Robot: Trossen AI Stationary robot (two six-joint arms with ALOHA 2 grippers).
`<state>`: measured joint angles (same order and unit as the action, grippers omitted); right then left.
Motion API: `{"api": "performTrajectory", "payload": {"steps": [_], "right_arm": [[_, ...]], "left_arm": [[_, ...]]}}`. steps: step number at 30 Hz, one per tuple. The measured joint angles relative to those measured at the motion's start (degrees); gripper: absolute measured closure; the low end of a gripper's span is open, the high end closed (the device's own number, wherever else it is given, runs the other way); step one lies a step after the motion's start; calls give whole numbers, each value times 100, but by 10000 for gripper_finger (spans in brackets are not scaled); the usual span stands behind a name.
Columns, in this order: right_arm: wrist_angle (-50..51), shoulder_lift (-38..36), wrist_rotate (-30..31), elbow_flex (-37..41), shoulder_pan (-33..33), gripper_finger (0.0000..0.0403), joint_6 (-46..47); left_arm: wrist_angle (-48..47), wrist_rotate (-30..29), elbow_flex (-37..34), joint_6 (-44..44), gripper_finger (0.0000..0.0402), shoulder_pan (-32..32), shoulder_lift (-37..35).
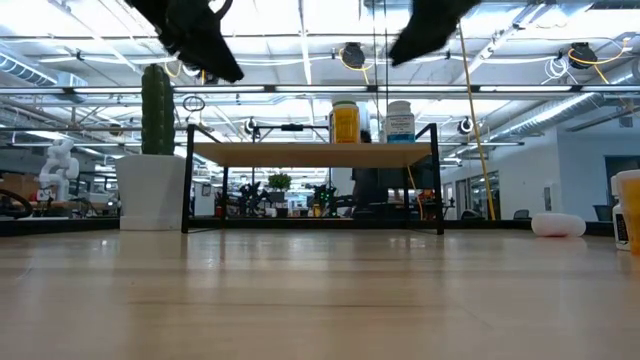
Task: Pick and place medicine bottles onto shelf by color
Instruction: Move the transparent capsule bottle to the center of the table
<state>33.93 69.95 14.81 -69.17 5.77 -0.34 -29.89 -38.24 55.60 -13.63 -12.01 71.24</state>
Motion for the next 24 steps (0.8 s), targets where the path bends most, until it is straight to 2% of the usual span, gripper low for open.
{"api": "performTrajectory", "payload": {"steps": [5,10,15,17,21,24], "right_arm": [[1772,-358,13,3,-496,149,1009],[2647,-673,20,384,-772,149,1944],[3333,-977,-14,1186,-777,149,2486],[3421,-1087,-353,1568,-777,149,2586],[3240,-1276,-1515,2299,-782,149,2813],[3157,-1325,-1784,2708,-786,149,2830]], "left_arm": [[646,589,1,642,201,-1,0],[1284,839,0,1157,201,0,0],[1512,896,2,1495,201,16,0],[1549,894,1,1596,201,54,0],[1636,1051,2,1753,201,226,0],[1663,1352,2,1902,201,379,0]]}}
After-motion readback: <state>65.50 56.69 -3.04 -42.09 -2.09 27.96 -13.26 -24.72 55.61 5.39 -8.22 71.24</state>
